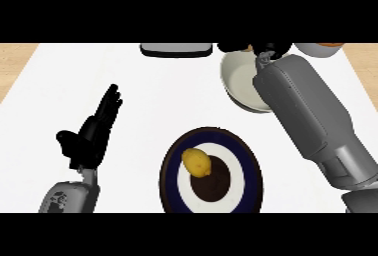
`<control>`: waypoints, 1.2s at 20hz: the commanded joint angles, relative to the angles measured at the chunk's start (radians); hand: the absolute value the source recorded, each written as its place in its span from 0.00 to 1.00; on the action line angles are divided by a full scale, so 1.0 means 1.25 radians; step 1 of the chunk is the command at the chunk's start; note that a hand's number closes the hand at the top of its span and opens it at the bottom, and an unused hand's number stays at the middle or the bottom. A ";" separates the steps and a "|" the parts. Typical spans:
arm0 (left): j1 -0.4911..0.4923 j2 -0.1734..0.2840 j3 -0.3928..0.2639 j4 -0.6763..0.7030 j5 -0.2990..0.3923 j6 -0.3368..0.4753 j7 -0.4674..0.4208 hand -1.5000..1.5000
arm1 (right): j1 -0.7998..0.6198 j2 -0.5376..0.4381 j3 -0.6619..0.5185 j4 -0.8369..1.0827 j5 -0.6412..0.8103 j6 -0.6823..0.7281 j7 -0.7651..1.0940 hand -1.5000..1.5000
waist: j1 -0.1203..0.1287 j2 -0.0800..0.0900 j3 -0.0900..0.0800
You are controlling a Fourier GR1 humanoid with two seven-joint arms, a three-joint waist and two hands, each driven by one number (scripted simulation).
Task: Pick the can from the plate and place it in the bowl
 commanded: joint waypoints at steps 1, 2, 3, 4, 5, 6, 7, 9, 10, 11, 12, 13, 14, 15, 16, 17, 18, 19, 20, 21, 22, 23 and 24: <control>-0.009 0.017 0.014 -0.037 0.020 -0.018 0.040 0.50 | 0.058 -0.037 -0.031 0.102 -0.002 -0.050 -0.118 1.00 | 0.008 0.003 0.000; 0.010 -0.006 -0.012 -0.028 -0.009 0.002 0.019 0.50 | 0.038 -0.022 -0.058 0.124 -0.010 -0.057 -0.118 1.00 | 0.005 0.002 0.000; -0.010 -0.004 -0.001 -0.009 0.004 -0.007 0.028 0.50 | 0.018 -0.022 -0.068 0.170 -0.008 -0.059 -0.136 1.00 | 0.007 0.003 0.000; 0.008 -0.016 -0.012 0.024 -0.023 0.006 -0.041 0.50 | 0.036 -0.032 -0.083 0.167 -0.018 -0.077 -0.162 1.00 | 0.004 0.003 0.000; -0.010 -0.012 -0.004 0.026 -0.010 -0.005 -0.019 0.50 | 0.028 -0.012 -0.081 0.188 -0.007 -0.068 -0.152 1.00 | 0.003 0.002 0.000; -0.017 -0.024 -0.006 0.061 -0.023 0.009 -0.048 0.50 | 0.034 -0.038 -0.101 0.209 -0.028 -0.066 -0.194 1.00 | 0.003 0.004 0.000; -0.014 -0.018 -0.013 0.013 -0.022 0.007 -0.014 0.50 | 0.084 -0.050 -0.112 0.189 -0.074 -0.028 -0.246 1.00 | 0.001 0.002 0.001; -0.026 -0.015 0.006 0.029 -0.003 0.000 -0.014 0.50 | 0.095 -0.014 -0.163 0.199 -0.130 -0.049 -0.247 1.00 | 0.001 0.003 0.001; -0.004 -0.024 -0.010 0.040 -0.020 0.006 -0.034 0.50 | 0.046 -0.008 -0.174 0.222 -0.130 -0.026 -0.226 1.00 | 0.005 0.003 0.000; -0.002 -0.013 -0.002 0.013 -0.003 -0.008 -0.020 0.50 | 0.095 -0.018 -0.192 0.244 -0.160 -0.031 -0.302 0.00 | 0.009 0.005 0.001; -0.027 -0.004 0.003 0.021 -0.007 -0.011 0.004 0.50 | 0.045 -0.023 -0.203 0.258 -0.176 0.029 -0.307 0.00 | 0.010 0.004 0.001; 0.000 -0.012 -0.002 0.024 -0.011 -0.006 -0.030 0.50 | 0.108 -0.009 -0.212 0.263 -0.197 0.005 -0.369 0.00 | 0.010 0.006 0.001; -0.004 -0.008 0.011 0.039 -0.001 -0.014 -0.042 0.50 | 0.099 -0.031 -0.230 0.255 -0.225 0.054 -0.401 0.00 | 0.006 0.004 0.001; -0.010 -0.010 -0.001 -0.011 -0.004 -0.008 0.006 0.50 | 0.099 -0.024 -0.238 0.266 -0.231 0.049 -0.435 0.00 | 0.010 0.003 0.001; -0.041 -0.018 0.001 0.012 -0.011 0.005 0.028 0.50 | 0.113 0.009 -0.238 0.242 -0.232 0.006 -0.446 0.00 | 0.003 0.002 0.001; -0.019 -0.020 0.010 0.060 -0.010 -0.001 -0.044 0.50 | 0.111 -0.007 -0.256 0.249 -0.251 0.017 -0.497 0.00 | 0.004 0.004 0.001; -0.022 -0.012 0.003 0.006 -0.015 0.000 0.001 0.50 | 0.118 -0.007 -0.268 0.264 -0.255 -0.008 -0.533 0.00 | 0.008 0.003 0.001; 0.019 0.005 0.017 0.001 0.007 -0.024 -0.029 0.50 | 0.124 -0.032 -0.297 0.242 -0.293 0.021 -0.570 0.00 | 0.008 0.003 0.001; 0.033 -0.001 0.008 -0.008 0.003 -0.024 -0.048 0.50 | 0.117 -0.026 -0.310 0.253 -0.297 -0.014 -0.600 0.00 | 0.014 0.004 0.001; 0.024 -0.009 0.004 -0.011 -0.010 -0.005 -0.017 0.50 | 0.105 -0.010 -0.311 0.218 -0.301 -0.025 -0.573 0.00 | 0.005 0.000 0.001; -0.012 -0.005 0.010 0.016 -0.005 -0.016 -0.020 0.50 | 0.098 -0.026 -0.327 0.228 -0.305 -0.051 -0.608 0.00 | 0.005 0.003 0.001; 0.028 0.003 0.022 0.034 0.008 -0.030 -0.058 0.50 | 0.113 0.005 -0.312 0.166 -0.304 -0.064 -0.578 0.00 | -0.006 -0.003 0.000; -0.008 0.025 0.045 0.008 0.022 -0.037 -0.010 0.50 | 0.130 -0.006 -0.333 0.162 -0.323 -0.070 -0.608 0.00 | -0.005 -0.002 0.000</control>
